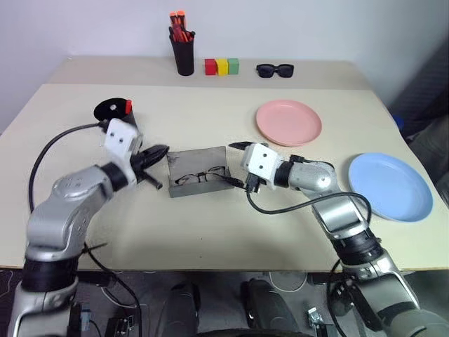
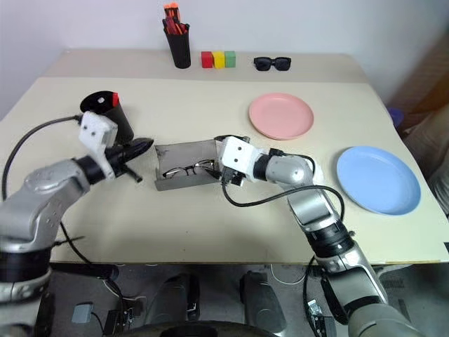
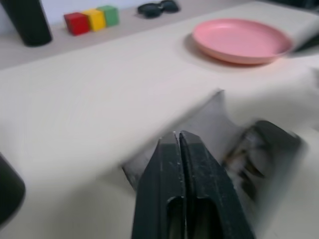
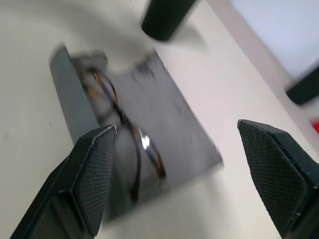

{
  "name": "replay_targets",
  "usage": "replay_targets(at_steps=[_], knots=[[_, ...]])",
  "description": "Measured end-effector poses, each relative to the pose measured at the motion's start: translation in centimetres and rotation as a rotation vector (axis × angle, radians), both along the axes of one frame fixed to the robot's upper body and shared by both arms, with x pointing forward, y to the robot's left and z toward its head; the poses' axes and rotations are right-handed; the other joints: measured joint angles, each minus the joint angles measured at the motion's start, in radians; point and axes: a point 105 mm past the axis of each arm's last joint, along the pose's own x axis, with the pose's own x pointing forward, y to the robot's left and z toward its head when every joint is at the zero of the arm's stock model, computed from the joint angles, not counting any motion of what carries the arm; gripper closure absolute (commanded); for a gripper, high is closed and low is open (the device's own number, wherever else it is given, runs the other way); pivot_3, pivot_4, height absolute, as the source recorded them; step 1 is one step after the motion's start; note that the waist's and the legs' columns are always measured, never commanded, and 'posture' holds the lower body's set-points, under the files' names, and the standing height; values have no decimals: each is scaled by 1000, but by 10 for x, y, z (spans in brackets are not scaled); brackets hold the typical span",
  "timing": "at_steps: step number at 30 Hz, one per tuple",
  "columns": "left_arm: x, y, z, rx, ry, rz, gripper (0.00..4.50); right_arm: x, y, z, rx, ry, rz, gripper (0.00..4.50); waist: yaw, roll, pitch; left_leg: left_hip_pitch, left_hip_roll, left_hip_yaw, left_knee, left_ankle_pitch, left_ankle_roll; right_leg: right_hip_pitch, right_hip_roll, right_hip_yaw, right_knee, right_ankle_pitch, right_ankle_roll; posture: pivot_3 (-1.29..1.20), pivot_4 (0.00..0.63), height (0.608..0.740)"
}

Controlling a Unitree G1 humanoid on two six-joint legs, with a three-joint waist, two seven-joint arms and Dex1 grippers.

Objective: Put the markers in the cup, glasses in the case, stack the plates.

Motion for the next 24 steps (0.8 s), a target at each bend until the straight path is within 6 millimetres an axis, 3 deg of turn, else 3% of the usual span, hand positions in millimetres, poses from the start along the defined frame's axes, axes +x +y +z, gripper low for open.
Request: replay_targets(at_steps=[3,7,10,16,24], knots=[[28,-15,4,17,66,15,4473,-8,-21,-7,-9,11,-66,535,5,0,0,0,0,0,0,0,0,0,0,1,0,0,0,0,150,725],[62,-27,1,-4,216,66,4473,-23,-33,-2,4,-13,-97,535,8,0,1,0,0,0,0,0,0,-1,2,0,0,0,0,0,150,725],[82,-21,-9,55,348,140,4473,-36,-41,-3,18,-9,-114,535,12,0,1,0,-1,0,0,0,0,-1,2,1,-1,0,0,0,150,725],[85,-27,-50,84,536,121,4473,-46,-48,-6,58,26,-161,535,11,0,1,-1,0,0,0,0,0,-1,1,1,-1,0,0,0,150,725],[79,-33,-45,79,524,14,4473,-52,-48,-16,215,206,-191,535,14,0,1,-1,0,0,0,0,0,-1,1,1,-1,0,0,0,150,725]])
